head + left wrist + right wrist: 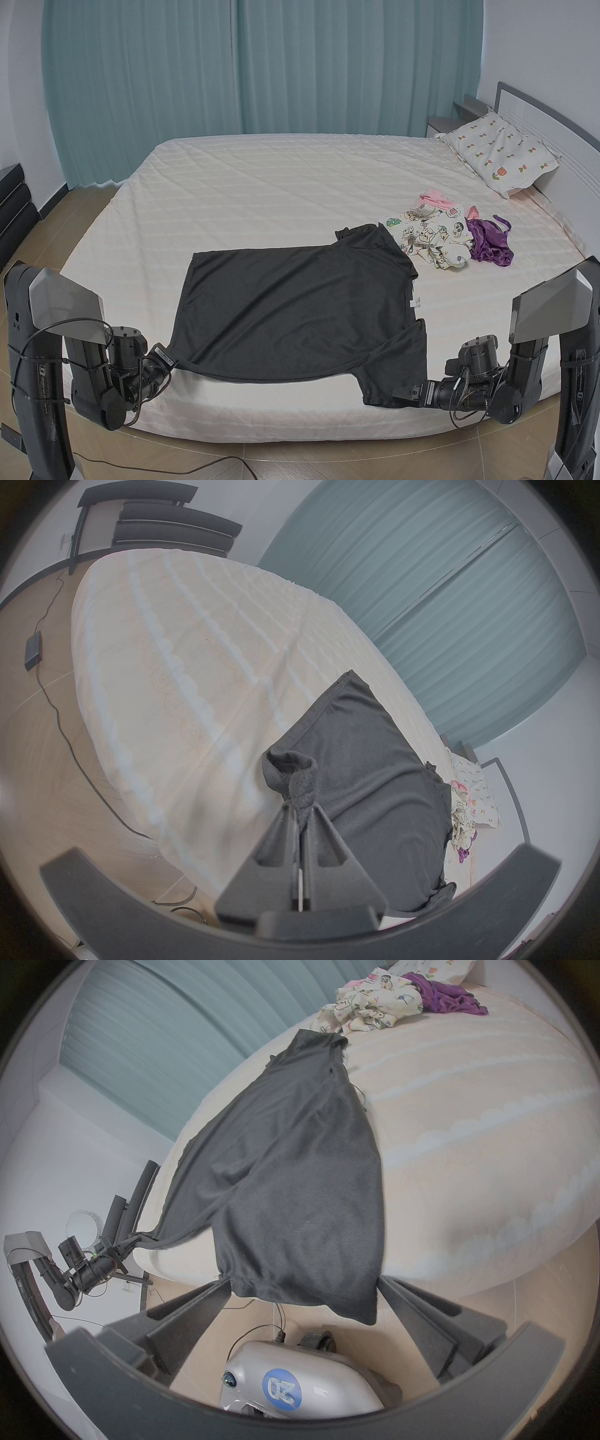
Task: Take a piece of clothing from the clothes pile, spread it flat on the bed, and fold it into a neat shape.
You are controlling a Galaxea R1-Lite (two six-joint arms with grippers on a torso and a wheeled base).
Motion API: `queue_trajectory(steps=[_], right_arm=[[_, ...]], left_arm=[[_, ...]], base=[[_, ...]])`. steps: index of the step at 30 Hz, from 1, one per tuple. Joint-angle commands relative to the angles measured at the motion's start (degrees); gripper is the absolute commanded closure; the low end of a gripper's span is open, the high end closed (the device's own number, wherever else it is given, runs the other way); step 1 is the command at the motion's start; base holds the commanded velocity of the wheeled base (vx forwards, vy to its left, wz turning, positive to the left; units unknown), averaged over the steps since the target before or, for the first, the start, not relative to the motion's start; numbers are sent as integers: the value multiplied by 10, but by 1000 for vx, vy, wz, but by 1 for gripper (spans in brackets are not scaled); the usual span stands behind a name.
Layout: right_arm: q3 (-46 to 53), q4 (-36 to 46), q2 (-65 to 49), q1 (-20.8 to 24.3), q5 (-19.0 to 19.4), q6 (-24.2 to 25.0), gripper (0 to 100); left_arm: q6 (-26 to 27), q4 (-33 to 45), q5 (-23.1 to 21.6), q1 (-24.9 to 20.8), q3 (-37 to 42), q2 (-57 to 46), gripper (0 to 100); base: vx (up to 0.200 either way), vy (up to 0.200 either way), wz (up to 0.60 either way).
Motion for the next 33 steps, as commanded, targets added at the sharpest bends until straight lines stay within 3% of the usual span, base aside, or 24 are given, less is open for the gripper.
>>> queue_trajectory(steps=[1,7,8,25,33], right_arm=[[-22,22,-5,-2,1,0,0],[-37,33,0,-2,-10,-4,0],[-39,33,0,-2,-24,-8,100],[-40,40,-7,-21,-55,-19,100],[57,68,-72,-28,-41,-60,100]], left_arm=[[0,0,1,0,0,1,100],[0,0,0,0,0,1,100],[0,0,1,0,1,1,100],[1,1,1,0,4,-2,100],[7,-1,1,-10,51,-44,100]], base=[[0,0,0],[0,0,0],[0,0,0],[0,0,0],[0,0,0]])
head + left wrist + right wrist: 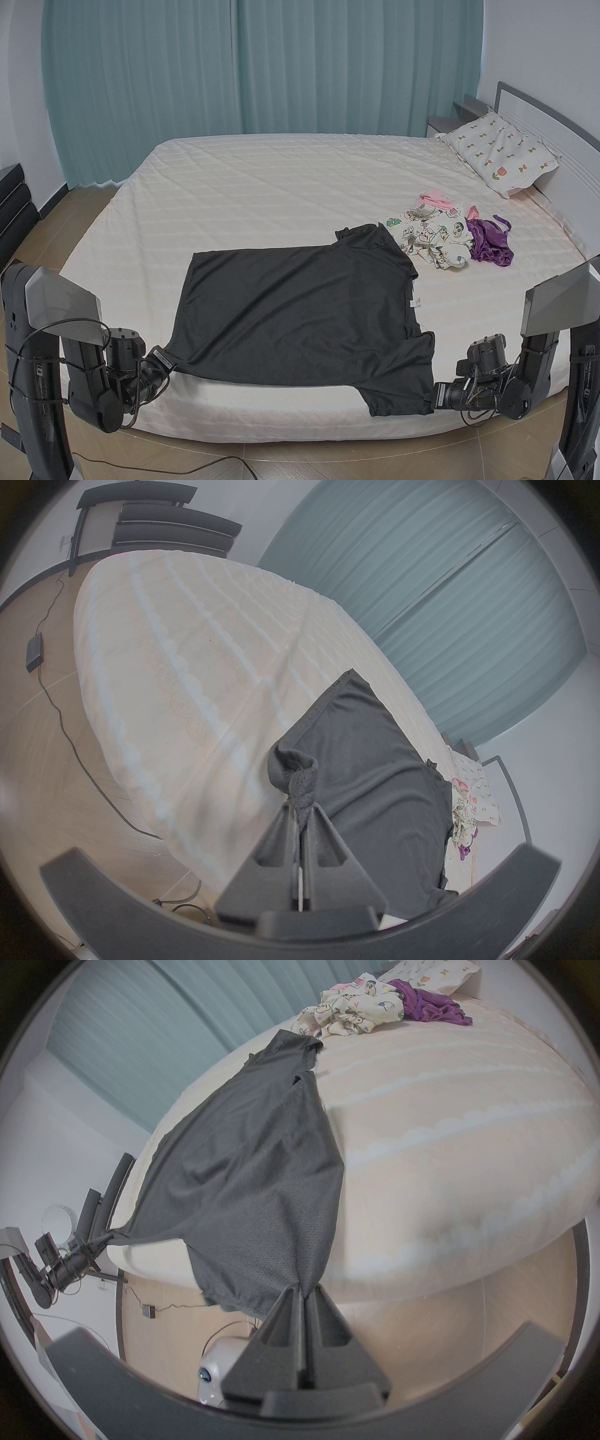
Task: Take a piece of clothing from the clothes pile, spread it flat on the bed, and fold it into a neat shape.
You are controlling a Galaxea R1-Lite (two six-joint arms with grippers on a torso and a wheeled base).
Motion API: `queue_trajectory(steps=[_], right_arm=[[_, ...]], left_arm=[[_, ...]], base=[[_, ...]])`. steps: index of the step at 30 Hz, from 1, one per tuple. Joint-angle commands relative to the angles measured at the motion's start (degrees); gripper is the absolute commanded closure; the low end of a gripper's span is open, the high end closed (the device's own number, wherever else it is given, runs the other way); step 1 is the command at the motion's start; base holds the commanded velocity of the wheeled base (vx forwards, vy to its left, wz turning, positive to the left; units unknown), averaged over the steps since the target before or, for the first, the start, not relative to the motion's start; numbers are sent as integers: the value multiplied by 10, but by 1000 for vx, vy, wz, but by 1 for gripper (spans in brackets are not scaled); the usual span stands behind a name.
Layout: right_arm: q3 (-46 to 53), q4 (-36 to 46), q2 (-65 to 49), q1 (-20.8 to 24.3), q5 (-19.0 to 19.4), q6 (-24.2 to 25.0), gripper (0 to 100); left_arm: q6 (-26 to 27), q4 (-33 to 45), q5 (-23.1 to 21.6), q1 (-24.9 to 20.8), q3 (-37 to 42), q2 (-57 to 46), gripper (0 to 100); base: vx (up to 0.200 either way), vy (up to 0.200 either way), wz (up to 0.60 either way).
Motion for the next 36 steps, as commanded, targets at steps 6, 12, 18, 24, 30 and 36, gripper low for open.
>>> queue_trajectory(steps=[6,12,18,24,30,36], right_arm=[[112,-4,-71,4,3,-10,100],[180,-67,-66,29,-6,12,100],[189,-81,-66,45,-40,48,100],[189,-45,-73,70,-62,51,100],[189,-41,-77,84,-78,57,100],[189,-26,-89,89,-84,58,100]], left_arm=[[37,-4,1,-17,71,-56,100],[89,-4,2,-17,88,-50,100],[129,-4,6,-17,109,-34,100],[150,-5,9,-11,139,-27,100],[161,-4,13,-11,157,-25,100],[169,3,13,-12,165,-17,100]], base=[[0,0,0],[0,0,0],[0,0,0],[0,0,0],[0,0,0],[0,0,0]])
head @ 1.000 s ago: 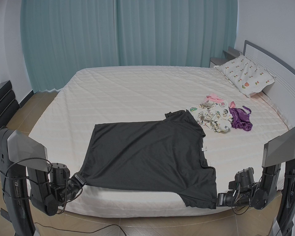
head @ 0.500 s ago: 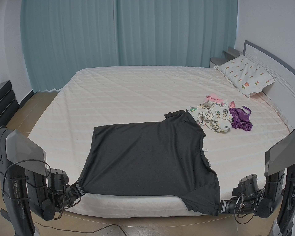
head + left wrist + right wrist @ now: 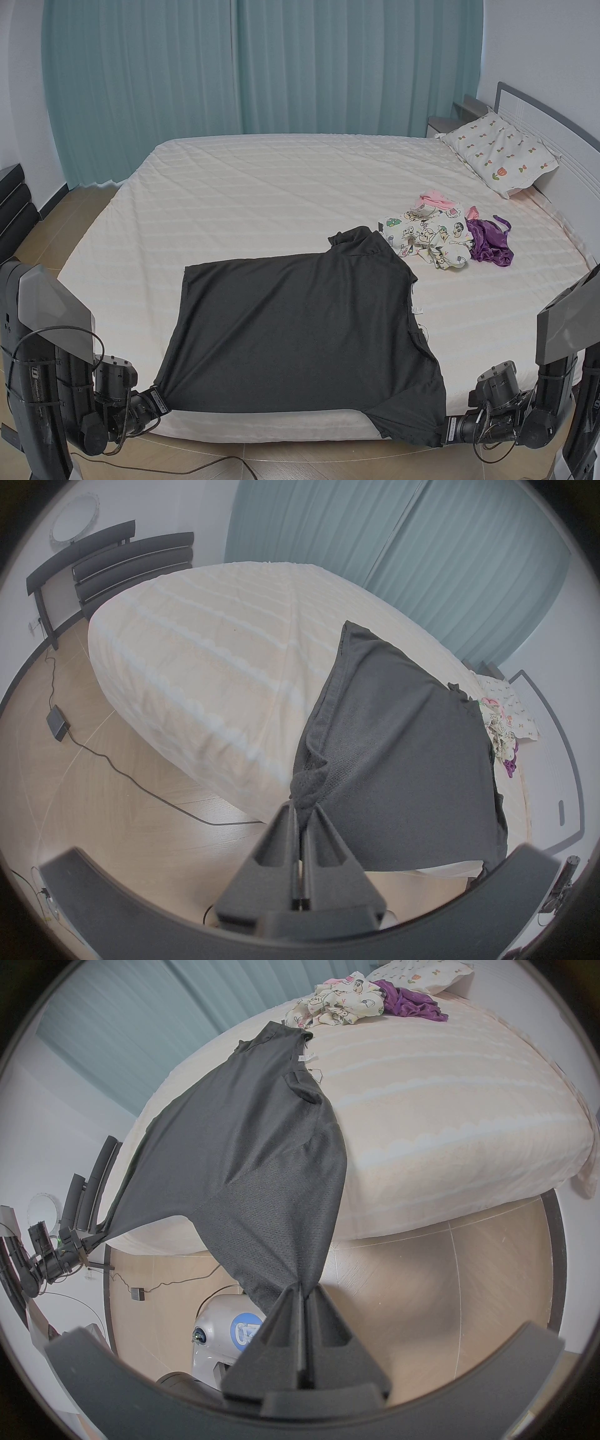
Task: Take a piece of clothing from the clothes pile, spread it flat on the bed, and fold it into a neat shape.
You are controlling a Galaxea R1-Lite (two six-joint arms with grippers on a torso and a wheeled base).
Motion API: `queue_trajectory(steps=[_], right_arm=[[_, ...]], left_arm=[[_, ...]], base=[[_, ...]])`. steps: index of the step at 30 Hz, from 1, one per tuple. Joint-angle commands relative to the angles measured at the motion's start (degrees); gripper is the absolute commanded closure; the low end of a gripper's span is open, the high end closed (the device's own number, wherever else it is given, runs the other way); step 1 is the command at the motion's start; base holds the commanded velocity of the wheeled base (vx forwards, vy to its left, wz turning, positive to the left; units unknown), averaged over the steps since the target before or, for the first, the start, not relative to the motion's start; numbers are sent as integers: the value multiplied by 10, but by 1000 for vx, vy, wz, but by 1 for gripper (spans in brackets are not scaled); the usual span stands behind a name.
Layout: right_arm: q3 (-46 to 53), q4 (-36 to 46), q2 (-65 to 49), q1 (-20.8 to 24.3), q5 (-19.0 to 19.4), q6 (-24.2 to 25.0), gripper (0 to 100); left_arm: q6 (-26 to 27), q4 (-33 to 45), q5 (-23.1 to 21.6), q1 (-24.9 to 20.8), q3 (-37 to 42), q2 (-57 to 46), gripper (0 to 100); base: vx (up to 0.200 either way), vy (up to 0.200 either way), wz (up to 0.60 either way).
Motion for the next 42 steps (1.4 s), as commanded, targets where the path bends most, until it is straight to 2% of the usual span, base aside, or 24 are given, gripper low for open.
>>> queue_trajectory(steps=[1,10,20,23,26,31,34,37,42], right_arm=[[9,19,-17,2,0,-1,100],[9,67,-56,-11,0,-8,100],[10,104,-73,-12,0,-12,100],[10,89,-80,-13,4,-11,100],[10,31,-107,-19,14,-7,100],[-20,7,-122,-32,19,-10,100],[-42,-2,-123,-36,26,-11,100],[-72,-21,-129,-38,31,-11,100],[-132,-7,-125,-44,30,-18,100]], left_arm=[[6,10,0,0,9,9,100],[34,82,0,-4,9,-7,100],[34,225,-7,-35,9,-84,100],[35,221,-6,-40,9,-91,100],[35,179,-4,-35,6,-94,100],[35,120,-4,-28,3,-110,100],[35,115,-3,-28,-12,-129,100],[58,116,1,-24,-30,-137,100],[71,132,1,-8,-70,-142,100]], base=[[0,0,0],[0,0,0],[0,0,0],[0,0,0],[0,0,0],[0,0,0],[0,0,0],[0,0,0],[0,0,0]])
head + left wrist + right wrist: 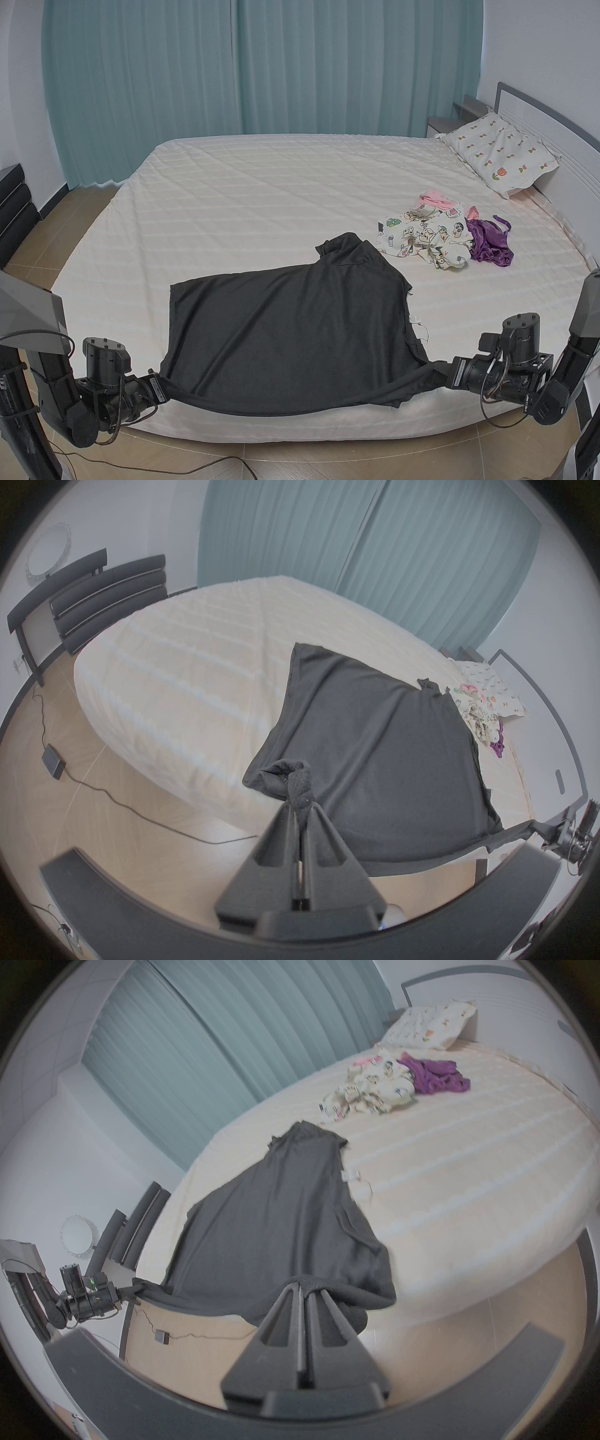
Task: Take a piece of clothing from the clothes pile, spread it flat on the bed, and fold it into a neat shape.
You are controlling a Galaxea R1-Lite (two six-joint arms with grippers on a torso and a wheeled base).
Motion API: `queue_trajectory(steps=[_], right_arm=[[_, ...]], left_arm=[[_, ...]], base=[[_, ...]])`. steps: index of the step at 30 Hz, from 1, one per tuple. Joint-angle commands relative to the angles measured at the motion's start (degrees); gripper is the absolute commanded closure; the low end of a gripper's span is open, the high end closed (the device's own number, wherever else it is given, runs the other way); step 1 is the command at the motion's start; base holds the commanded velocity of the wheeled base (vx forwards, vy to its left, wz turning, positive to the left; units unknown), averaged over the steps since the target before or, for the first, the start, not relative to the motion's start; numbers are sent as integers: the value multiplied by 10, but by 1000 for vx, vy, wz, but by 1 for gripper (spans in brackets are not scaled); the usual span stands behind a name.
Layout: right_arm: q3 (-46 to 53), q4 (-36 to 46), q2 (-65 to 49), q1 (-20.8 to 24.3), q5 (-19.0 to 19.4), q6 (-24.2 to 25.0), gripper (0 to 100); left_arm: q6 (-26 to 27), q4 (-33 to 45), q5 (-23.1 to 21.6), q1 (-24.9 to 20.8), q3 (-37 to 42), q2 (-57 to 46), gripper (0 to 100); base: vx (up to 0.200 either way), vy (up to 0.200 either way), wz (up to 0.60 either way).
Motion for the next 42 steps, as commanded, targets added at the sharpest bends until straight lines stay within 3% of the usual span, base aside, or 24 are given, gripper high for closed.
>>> queue_trajectory(steps=[1,15,24,30,42], right_arm=[[-53,9,-1,-8,2,-8,100],[-183,87,4,-26,4,-19,100],[-228,126,4,-32,4,-19,100],[-241,133,17,-32,3,-19,100],[-258,135,13,-38,4,-22,100]], left_arm=[[7,23,1,16,-43,-14,100],[7,151,0,21,-153,-14,100],[0,147,1,34,-179,-1,100],[-40,147,2,38,-183,-8,100],[-39,150,2,45,-172,-21,100]], base=[[0,0,0],[0,0,0],[0,0,0],[0,0,0],[0,0,0]])
